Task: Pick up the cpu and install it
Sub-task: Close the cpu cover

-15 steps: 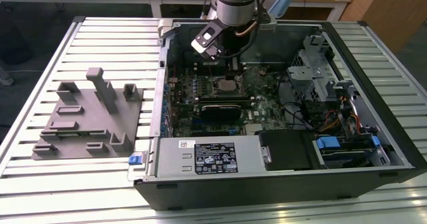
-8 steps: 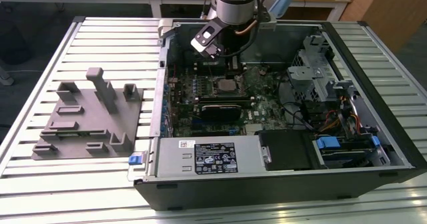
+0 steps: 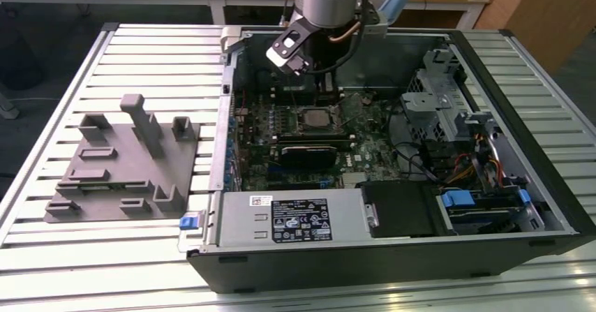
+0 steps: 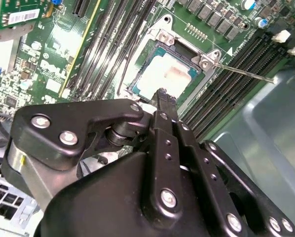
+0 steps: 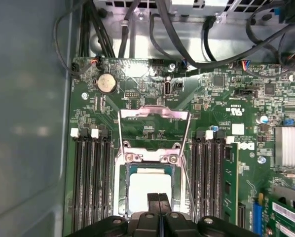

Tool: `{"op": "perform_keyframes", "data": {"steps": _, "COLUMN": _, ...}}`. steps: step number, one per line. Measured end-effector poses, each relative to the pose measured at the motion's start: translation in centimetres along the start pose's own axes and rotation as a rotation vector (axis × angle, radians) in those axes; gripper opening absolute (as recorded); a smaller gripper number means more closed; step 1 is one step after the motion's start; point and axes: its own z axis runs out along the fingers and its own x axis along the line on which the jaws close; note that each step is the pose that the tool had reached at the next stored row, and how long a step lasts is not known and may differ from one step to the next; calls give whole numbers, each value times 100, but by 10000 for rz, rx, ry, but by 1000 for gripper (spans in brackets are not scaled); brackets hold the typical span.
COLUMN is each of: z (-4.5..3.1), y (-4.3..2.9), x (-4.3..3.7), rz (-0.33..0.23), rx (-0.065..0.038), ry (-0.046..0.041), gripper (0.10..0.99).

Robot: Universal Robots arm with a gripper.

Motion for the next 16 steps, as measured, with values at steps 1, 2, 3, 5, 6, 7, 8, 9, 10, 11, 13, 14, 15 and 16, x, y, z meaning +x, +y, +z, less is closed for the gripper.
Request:
{"op": "perform_keyframes", "data": {"steps": 1, "z": -38, "y": 2, "x": 0, "rz": 0, "rx": -1, "ry": 0, "gripper": 106}}
{"op": "perform_keyframes", "data": {"steps": 2, "z": -97, "y": 6, "x": 0, "rz": 0, "rx": -1, "ry": 0, "gripper": 106}}
{"op": "perform_keyframes", "data": {"steps": 3, "z": -135, "y": 8, "x": 0, "rz": 0, "rx": -1, "ry": 2, "gripper": 106}}
{"op": "perform_keyframes", "data": {"steps": 5, "z": -195, "y": 12, "x": -1, "rz": -1, "rx": 0, "ry": 0, "gripper": 106}}
{"op": "perform_keyframes", "data": {"steps": 6, "z": -204, "y": 12, "x": -8, "rz": -2, "rx": 0, "ry": 2, "gripper": 106}}
{"op": "perform_keyframes", "data": {"steps": 7, "z": -204, "y": 12, "x": -26, "rz": -1, "rx": -1, "ry": 2, "gripper": 106}}
{"op": "perform_keyframes", "data": {"steps": 8, "z": -204, "y": 11, "x": -47, "rz": 0, "rx": 0, "ry": 0, "gripper": 106}}
{"op": "perform_keyframes", "data": {"steps": 9, "z": -204, "y": 11, "x": -66, "rz": 0, "rx": -1, "ry": 1, "gripper": 106}}
{"op": "perform_keyframes", "data": {"steps": 10, "z": -204, "y": 11, "x": -81, "rz": -1, "rx": -1, "ry": 1, "gripper": 106}}
{"op": "perform_keyframes", "data": {"steps": 11, "z": -204, "y": 11, "x": -89, "rz": 0, "rx": -1, "ry": 2, "gripper": 106}}
{"op": "perform_keyframes", "data": {"steps": 13, "z": -202, "y": 32, "x": -89, "rz": 0, "rx": 1, "ry": 1, "gripper": 106}}
{"op": "perform_keyframes", "data": {"steps": 14, "z": -198, "y": 80, "x": -90, "rz": 0, "rx": 14, "ry": 0, "gripper": 106}}
{"op": "perform_keyframes", "data": {"steps": 15, "z": -195, "y": 109, "x": -90, "rz": 1, "rx": 23, "ry": 1, "gripper": 106}}
{"op": "perform_keyframes", "data": {"steps": 16, "z": -193, "y": 133, "x": -90, "rz": 0, "rx": 28, "ry": 1, "gripper": 106}}
